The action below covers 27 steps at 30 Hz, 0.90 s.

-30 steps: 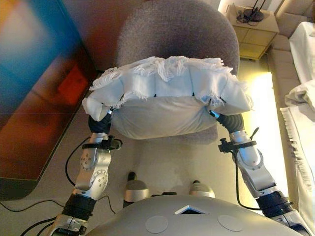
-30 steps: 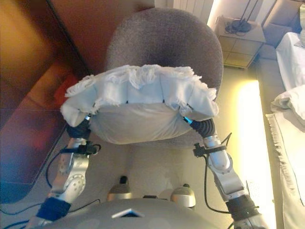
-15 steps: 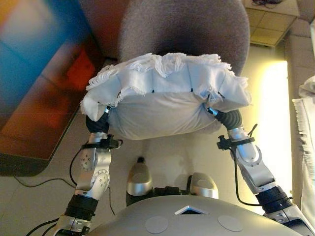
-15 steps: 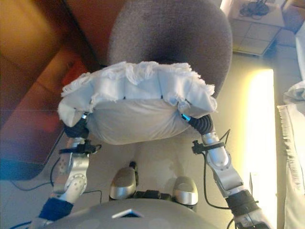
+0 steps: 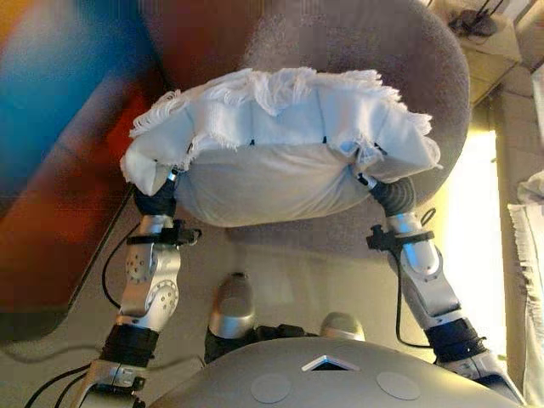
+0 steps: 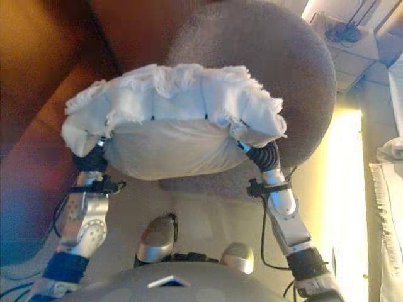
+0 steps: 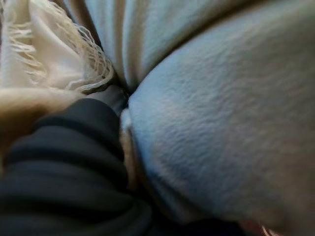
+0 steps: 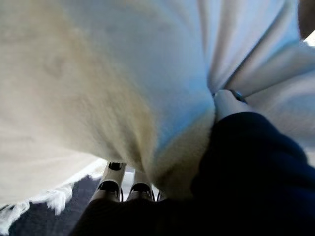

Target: Pick up the cushion and take it to the sofa

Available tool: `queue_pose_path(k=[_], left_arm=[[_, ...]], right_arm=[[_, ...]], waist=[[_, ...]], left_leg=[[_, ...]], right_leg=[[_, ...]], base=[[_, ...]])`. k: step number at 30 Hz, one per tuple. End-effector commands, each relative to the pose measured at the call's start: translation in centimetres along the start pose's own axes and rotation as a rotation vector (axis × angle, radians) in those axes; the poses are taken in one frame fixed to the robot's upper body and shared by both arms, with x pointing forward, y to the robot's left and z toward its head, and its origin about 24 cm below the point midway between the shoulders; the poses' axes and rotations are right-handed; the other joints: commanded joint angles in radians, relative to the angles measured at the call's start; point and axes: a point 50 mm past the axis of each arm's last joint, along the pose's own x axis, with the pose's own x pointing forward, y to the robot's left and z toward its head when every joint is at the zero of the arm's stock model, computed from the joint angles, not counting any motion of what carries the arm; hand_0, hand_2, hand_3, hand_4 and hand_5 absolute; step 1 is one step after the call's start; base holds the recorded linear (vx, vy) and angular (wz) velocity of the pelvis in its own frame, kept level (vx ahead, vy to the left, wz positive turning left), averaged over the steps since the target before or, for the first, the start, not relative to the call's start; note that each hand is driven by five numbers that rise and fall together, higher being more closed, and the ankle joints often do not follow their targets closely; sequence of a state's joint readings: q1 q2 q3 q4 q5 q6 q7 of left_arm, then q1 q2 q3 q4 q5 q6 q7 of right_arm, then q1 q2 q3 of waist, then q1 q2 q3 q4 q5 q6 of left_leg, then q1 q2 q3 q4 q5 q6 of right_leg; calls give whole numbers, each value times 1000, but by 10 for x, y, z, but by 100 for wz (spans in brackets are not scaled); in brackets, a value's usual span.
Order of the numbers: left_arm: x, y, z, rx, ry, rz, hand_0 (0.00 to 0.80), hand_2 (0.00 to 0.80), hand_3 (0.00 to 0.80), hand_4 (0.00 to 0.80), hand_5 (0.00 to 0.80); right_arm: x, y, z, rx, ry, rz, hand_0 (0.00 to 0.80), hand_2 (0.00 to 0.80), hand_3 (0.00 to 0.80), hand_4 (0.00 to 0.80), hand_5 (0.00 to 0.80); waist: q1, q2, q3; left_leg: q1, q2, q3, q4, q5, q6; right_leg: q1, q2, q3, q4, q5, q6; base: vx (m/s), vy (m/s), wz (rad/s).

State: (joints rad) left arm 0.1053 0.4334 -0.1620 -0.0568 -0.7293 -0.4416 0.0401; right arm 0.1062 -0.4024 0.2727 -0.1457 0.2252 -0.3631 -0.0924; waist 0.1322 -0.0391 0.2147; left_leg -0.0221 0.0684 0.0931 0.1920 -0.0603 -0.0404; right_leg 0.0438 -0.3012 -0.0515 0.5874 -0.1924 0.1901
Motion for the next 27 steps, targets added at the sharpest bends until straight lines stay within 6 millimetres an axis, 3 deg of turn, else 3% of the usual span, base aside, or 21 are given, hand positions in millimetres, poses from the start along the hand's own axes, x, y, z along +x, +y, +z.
queue_pose_path(k=[1,5,9,12,15,17,19,20,23,27], left_arm=[[19,-42,25,-43,-178,-207,800,800,800,800,800],[12,-45,18,-61,-154,-223,800,800,800,800,800],[8,-52,17,-76,-154,-246,800,800,800,800,800],[8,-48,17,-79,-152,-225,800,800,800,800,800],[7,-45,17,-92,-142,-192,800,800,800,800,800],[5,-42,18,-105,-142,-166,800,800,800,800,800],[2,-41,19,-111,-155,-158,800,800,800,800,800],[2,-41,20,-116,-162,-154,800,800,800,800,800],[2,-40,18,-124,-164,-144,800,800,800,800,800],[2,-43,13,-127,-159,-146,800,800,800,800,800]], right_arm=[[16,17,44,41,-279,87,800,800,800,800,800],[14,14,41,40,-279,62,800,800,800,800,800],[18,15,41,34,-290,54,800,800,800,800,800],[16,14,42,29,-285,78,800,800,800,800,800],[14,12,43,16,-269,98,800,800,800,800,800],[14,10,43,14,-258,118,800,800,800,800,800],[13,7,42,4,-247,129,800,800,800,800,800],[14,7,41,2,-243,132,800,800,800,800,800],[14,6,38,-4,-230,137,800,800,800,800,800],[16,8,35,-4,-211,144,800,800,800,800,800]], waist=[[-79,31,-75],[-142,6,-47],[-181,-6,-31],[-180,-7,-47],[-188,-13,-76],[-191,-6,-90],[-177,-11,-90],[-168,-24,-83],[-146,-37,-62],[-109,-4,-25]], left_leg=[[51,-49,-43,-175,79,34],[144,-89,-85,-200,14,34],[235,-95,-136,-204,-82,42],[255,-73,-131,-185,-105,36],[267,-45,-111,-130,-138,13],[269,-3,-92,-77,-96,-22],[200,39,-88,80,18,-64],[150,38,-86,181,33,-67],[41,36,-67,280,44,-63],[-1,18,-23,12,76,-69]], right_leg=[[-16,114,-132,-244,200,-46],[-103,136,-108,-478,299,-33],[-192,98,-78,-567,435,-9],[-151,103,-100,-581,390,-15],[-109,120,-91,-593,354,-38],[-101,138,-106,-579,326,-61],[-71,148,-127,-592,310,-91],[-57,142,-134,-596,304,-104],[-23,143,-133,-597,286,-119],[41,166,-129,-635,248,-95]], base=[[335,-36,-36],[367,-99,11],[408,-130,62],[314,-132,36],[296,-127,17],[246,-115,13],[167,-175,6],[111,-176,3],[104,-131,-21],[167,47,-3]])
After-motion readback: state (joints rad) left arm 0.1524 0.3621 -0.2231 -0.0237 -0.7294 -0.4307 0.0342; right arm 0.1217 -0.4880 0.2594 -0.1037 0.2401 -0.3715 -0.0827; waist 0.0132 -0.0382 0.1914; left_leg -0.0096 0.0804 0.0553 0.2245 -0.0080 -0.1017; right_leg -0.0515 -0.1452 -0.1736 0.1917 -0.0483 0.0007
